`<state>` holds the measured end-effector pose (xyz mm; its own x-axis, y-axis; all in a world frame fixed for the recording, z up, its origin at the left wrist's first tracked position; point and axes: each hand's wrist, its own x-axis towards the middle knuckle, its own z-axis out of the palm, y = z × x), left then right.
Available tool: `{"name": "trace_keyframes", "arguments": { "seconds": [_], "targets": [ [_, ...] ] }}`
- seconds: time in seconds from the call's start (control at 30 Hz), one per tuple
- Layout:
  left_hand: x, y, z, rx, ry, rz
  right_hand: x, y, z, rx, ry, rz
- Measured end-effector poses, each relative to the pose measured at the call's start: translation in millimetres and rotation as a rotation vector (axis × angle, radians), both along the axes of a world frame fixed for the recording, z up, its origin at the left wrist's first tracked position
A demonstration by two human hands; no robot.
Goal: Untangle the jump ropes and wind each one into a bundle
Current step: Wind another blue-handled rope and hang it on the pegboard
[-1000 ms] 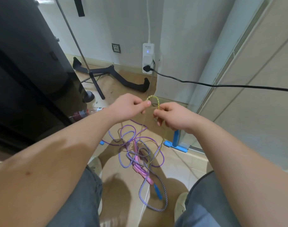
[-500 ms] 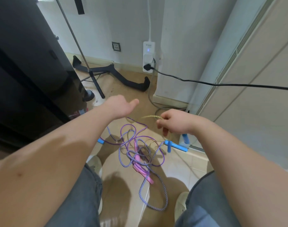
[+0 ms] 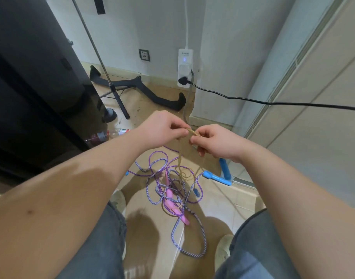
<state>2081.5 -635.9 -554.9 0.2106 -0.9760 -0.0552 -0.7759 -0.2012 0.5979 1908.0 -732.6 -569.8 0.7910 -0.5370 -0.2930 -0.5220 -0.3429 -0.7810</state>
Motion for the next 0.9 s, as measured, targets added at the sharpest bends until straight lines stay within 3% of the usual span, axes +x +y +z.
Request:
{"name": "trace_keyframes", "arguments": {
  "seconds": [0.1,0.3,0.4,0.47,0.53,0.63,0.73,0.83,0.9],
  "targets": [
    [1,-2,-1,-0.053,0.079,0.115,-2,-1,-4,-0.037,0.108,0.039],
    [12,-5,4,-0.230,0.300,0.580,-15,-2,-14,-0.053,0.603,0.208],
    [23,-3,0,-0.180,0.238,0.691,-17,1,-13,-0.009,0.676,0.223],
    [25,-1,-3,-0.065,0.113,0.637,-15,2,-12,-0.005,0.615,0.217],
    [21,0,-7,0.050,0.047,0.452,-12,3,-10,0.020,0.478,0.166],
    [5,2,-8,0.117,0.055,0.130,-7,4,-6,0.094,0.296,0.104],
    [-11,2,-12,0.144,0.116,-0.103,-4,7,-3,0.075,0.240,0.139],
    [-19,1,-13,0.188,0.259,-0.195,-3,7,-2,0.117,0.149,0.127],
    [-18,0,-11,0.197,0.157,-0.174,-3,5,-3,0.137,0.110,0.089]
  ]
}}
